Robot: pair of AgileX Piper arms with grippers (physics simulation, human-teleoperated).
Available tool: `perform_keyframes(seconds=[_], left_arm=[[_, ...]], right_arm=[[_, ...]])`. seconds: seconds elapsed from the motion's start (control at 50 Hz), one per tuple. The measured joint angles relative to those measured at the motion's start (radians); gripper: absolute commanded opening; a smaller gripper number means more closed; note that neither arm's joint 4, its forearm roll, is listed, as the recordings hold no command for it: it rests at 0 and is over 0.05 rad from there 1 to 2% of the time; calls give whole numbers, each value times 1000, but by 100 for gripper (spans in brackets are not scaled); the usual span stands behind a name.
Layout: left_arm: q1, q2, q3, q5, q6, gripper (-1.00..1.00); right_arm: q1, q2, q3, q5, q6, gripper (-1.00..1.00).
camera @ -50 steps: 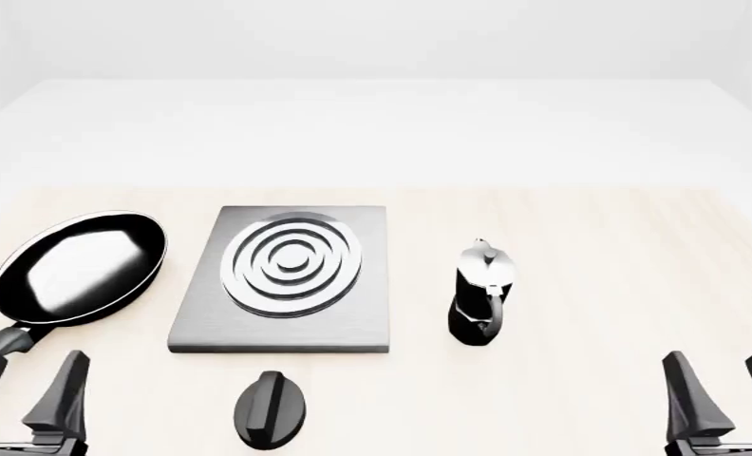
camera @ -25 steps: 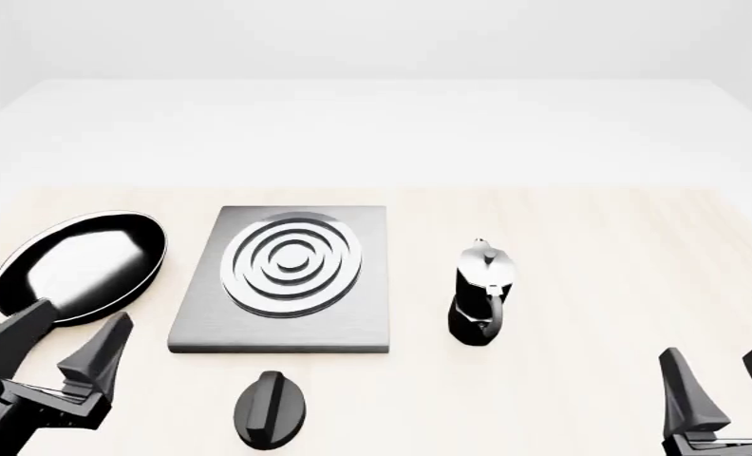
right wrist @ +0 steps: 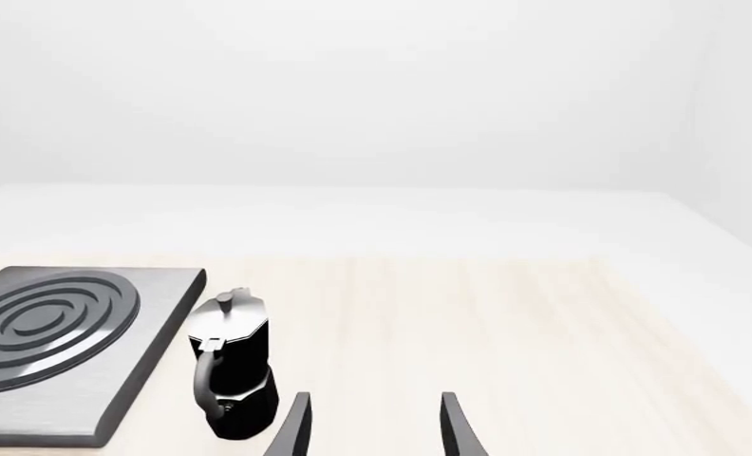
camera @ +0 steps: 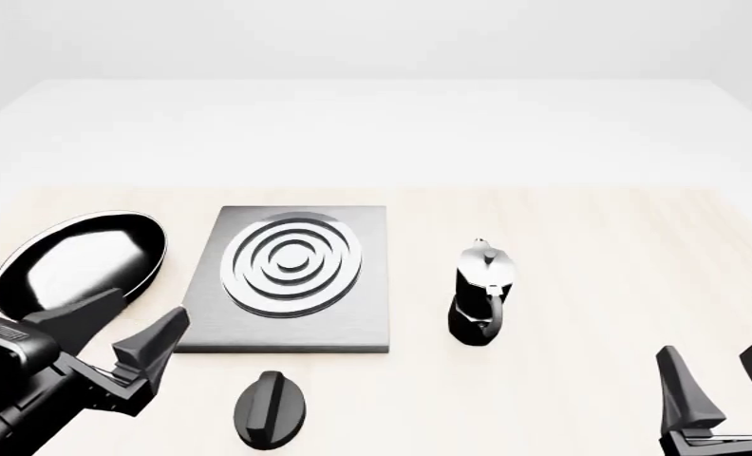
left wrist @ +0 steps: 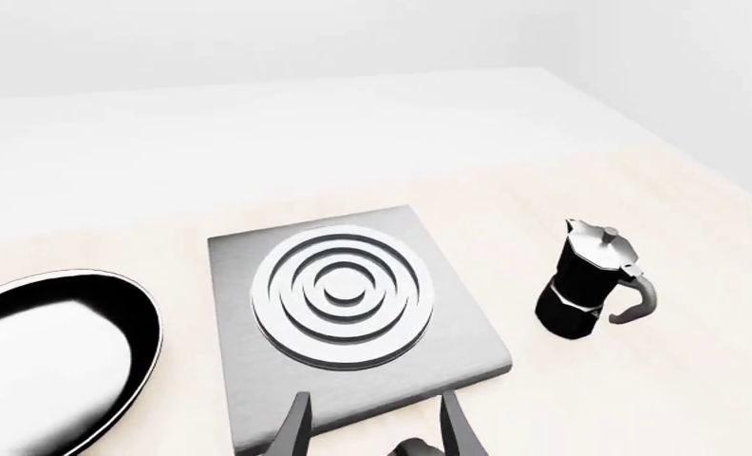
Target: Turn on the stove.
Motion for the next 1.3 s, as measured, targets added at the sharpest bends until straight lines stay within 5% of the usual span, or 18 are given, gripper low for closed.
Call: perform_keyframes(seconds=[0.52, 1.3], left_arm=[[-74, 91, 64, -72, -54, 100], [-112, 388, 186, -408, -100, 100]], right_arm=[[1, 8, 0, -4, -5, 100], [-1, 5, 0, -3, 4, 100]])
